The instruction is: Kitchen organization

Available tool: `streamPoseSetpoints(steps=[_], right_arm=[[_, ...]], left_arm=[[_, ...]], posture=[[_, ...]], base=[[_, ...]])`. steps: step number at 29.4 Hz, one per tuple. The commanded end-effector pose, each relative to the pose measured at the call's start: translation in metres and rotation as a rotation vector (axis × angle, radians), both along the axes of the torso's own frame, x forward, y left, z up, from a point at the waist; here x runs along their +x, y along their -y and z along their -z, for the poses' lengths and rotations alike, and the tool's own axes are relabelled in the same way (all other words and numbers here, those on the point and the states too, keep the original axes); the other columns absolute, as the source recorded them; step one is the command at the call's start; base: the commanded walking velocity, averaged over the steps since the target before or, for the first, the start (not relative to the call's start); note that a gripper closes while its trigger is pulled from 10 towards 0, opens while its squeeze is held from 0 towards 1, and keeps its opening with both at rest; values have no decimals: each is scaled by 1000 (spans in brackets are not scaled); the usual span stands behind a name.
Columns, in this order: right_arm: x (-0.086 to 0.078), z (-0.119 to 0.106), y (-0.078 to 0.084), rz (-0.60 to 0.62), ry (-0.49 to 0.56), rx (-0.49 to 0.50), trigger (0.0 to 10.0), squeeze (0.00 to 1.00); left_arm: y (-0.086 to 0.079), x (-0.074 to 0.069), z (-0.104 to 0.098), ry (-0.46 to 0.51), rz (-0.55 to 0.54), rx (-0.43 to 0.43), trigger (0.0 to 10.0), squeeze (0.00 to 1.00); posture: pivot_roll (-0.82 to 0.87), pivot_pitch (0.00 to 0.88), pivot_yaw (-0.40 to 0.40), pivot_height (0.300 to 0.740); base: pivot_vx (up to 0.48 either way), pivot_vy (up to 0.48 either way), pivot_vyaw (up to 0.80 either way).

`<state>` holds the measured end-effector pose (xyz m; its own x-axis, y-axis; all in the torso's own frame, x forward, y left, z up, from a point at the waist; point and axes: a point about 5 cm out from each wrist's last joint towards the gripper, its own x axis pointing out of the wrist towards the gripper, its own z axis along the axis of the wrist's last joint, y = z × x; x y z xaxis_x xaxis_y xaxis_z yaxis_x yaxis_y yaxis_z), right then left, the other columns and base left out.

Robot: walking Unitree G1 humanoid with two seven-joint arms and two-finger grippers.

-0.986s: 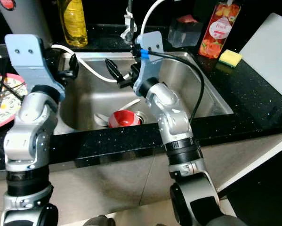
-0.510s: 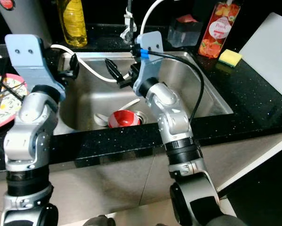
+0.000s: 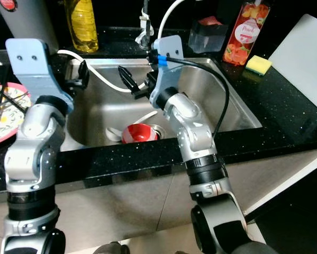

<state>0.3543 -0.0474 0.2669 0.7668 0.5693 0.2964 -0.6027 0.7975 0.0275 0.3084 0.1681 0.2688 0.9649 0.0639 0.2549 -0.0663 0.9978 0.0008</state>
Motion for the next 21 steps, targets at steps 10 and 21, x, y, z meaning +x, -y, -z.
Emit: streamPoseSetpoints(steps=[10, 21], right_arm=[[1, -1, 2, 1, 8, -2, 10000, 0], [1, -2, 0, -4, 8, -4, 10000, 0]], left_arm=[[4, 1, 5, -15, 10, -7, 10000, 0], [3, 1, 5, -16, 7, -8, 10000, 0]], posture=[[146, 0, -69, 740], [147, 0, -72, 740]], base=[[0, 0, 0], [0, 0, 0]])
